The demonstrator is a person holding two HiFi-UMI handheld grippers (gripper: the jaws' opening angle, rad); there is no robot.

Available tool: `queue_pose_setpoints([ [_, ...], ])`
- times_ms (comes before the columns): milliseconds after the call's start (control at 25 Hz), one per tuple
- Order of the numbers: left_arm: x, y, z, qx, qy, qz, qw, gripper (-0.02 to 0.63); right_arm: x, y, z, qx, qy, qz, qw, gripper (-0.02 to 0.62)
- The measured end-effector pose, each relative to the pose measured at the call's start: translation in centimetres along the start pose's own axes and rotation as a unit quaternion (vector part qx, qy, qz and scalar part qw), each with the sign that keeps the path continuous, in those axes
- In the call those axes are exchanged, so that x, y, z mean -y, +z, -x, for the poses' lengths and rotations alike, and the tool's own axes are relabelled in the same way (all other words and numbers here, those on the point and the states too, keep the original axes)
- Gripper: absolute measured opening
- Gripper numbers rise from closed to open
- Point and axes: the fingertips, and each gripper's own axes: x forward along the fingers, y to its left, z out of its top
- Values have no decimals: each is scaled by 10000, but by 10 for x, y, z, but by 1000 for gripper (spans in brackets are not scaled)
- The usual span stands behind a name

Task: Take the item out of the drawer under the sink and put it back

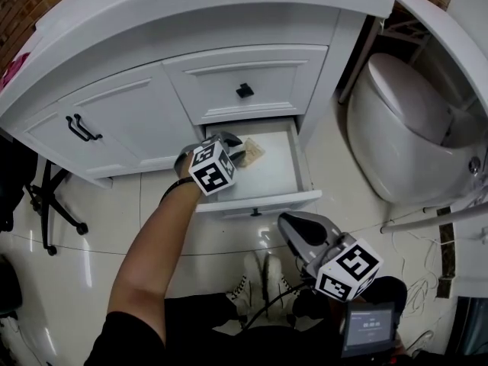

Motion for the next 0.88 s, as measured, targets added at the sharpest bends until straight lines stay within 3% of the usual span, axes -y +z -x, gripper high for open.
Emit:
queue_pose_setpoints([
  [200,6,9,-16,1,-219,-197,9996,94,11,-1,4,-49,-139,-24,9999,8],
  [440,18,-11,-32,-640,-537,-629,9945,90,14,2,6,21,-166,17,9999,8],
  [560,18,-13,-33,-694,-509,-699,9938,40,14,1,7,-12,-201,1,9998,8],
  [880,10,-3,-16,-605,-253,-601,9960,13,9,8,13,81,-220,65,9997,8],
])
